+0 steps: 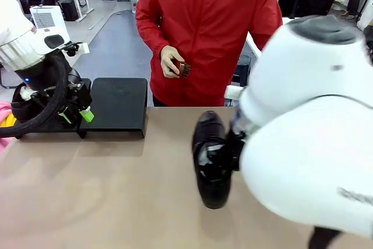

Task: Organize the shoes by placing them on the stand.
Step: Pick up one Shoe and place it in the middle of the table.

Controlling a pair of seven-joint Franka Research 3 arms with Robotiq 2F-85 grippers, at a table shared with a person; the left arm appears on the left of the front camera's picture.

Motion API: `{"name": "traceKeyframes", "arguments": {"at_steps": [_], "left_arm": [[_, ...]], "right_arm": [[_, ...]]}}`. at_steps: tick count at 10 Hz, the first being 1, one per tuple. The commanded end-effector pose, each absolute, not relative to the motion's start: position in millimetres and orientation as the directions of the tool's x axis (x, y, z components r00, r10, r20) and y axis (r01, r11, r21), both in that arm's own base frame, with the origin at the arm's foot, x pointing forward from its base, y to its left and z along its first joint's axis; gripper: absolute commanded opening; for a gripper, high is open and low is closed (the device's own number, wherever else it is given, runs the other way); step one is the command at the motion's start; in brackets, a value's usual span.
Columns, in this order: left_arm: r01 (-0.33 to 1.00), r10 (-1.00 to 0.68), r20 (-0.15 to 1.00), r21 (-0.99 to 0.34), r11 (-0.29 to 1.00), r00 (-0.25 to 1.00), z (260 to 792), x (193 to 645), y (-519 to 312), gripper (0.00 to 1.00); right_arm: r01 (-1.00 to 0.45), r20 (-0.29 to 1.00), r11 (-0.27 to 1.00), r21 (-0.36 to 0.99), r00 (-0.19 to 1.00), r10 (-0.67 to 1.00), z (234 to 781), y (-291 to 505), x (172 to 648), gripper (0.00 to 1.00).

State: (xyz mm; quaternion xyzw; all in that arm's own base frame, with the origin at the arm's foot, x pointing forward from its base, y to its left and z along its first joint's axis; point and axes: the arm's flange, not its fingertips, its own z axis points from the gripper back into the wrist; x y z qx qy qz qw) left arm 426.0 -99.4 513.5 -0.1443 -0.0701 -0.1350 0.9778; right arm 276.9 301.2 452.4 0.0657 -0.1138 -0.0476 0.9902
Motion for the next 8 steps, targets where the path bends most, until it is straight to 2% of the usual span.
{"name": "traceKeyframes", "arguments": {"at_steps": [1,6,8], "left_arm": [[0.289,-0.243,0.187,-0.280,0.916,0.952,514.5,425.2,-98.3,0.57],[0.289,-0.243,0.187,-0.280,0.916,0.952,514.5,425.2,-98.3,0.57],[0.289,-0.243,0.187,-0.280,0.916,0.952,514.5,425.2,-98.3,0.57]], "right_arm": [[-0.055,0.215,0.987,0.150,0.976,0.021,437.1,333.8,327.3,0.00],[0.019,0.117,0.991,0.133,0.992,-0.035,372.3,353.3,379.7,0.00],[0.101,0.104,0.984,0.146,0.988,-0.117,358.0,346.7,391.2,0.00]]}}
